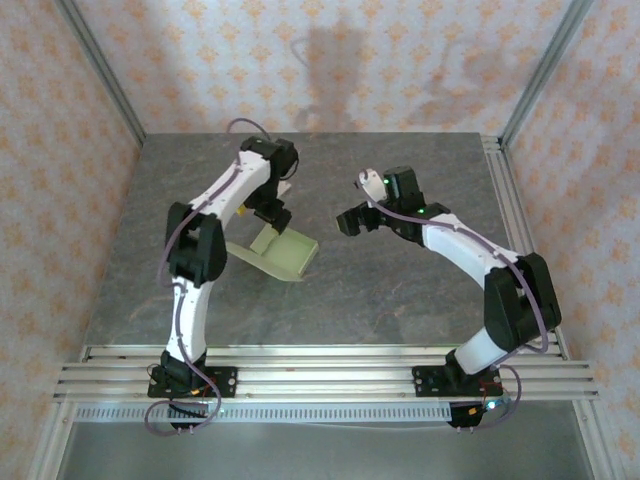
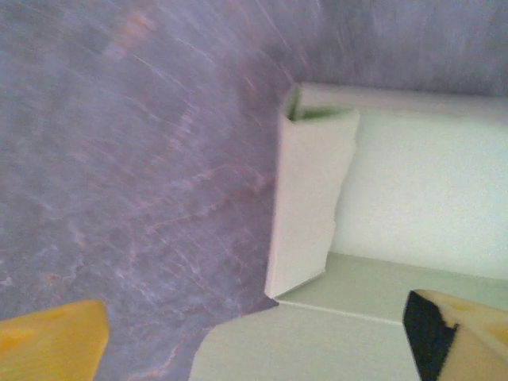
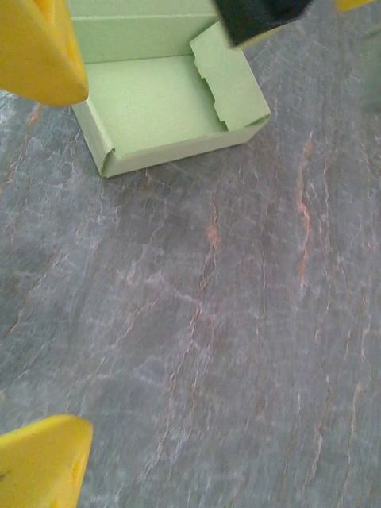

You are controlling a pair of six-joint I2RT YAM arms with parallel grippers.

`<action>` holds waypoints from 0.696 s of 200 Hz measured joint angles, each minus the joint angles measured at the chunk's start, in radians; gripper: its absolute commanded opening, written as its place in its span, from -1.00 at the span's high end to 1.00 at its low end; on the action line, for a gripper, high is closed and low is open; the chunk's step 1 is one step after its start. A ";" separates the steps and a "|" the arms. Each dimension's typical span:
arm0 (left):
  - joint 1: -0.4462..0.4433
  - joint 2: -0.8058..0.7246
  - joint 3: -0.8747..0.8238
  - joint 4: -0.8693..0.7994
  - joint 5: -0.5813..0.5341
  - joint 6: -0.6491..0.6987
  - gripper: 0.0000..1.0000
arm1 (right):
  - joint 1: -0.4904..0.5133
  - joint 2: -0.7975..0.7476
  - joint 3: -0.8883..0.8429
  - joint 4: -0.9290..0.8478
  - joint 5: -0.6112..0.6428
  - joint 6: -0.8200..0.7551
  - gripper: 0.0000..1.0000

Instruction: Fold the paper box

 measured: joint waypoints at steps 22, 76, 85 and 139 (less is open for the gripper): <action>0.014 -0.193 -0.134 0.185 -0.023 -0.128 -1.00 | 0.045 0.056 0.028 0.019 0.019 0.005 -0.99; 0.076 -0.592 -0.530 0.479 -0.162 -0.449 -1.00 | 0.153 0.233 0.124 0.085 0.089 0.028 -0.99; 0.106 -0.659 -0.619 0.505 -0.183 -0.501 -1.00 | 0.165 0.258 0.135 0.093 0.097 0.031 -0.99; 0.314 -1.032 -0.978 0.509 -0.224 -0.753 -0.96 | 0.174 0.285 0.138 0.124 0.124 0.050 -0.99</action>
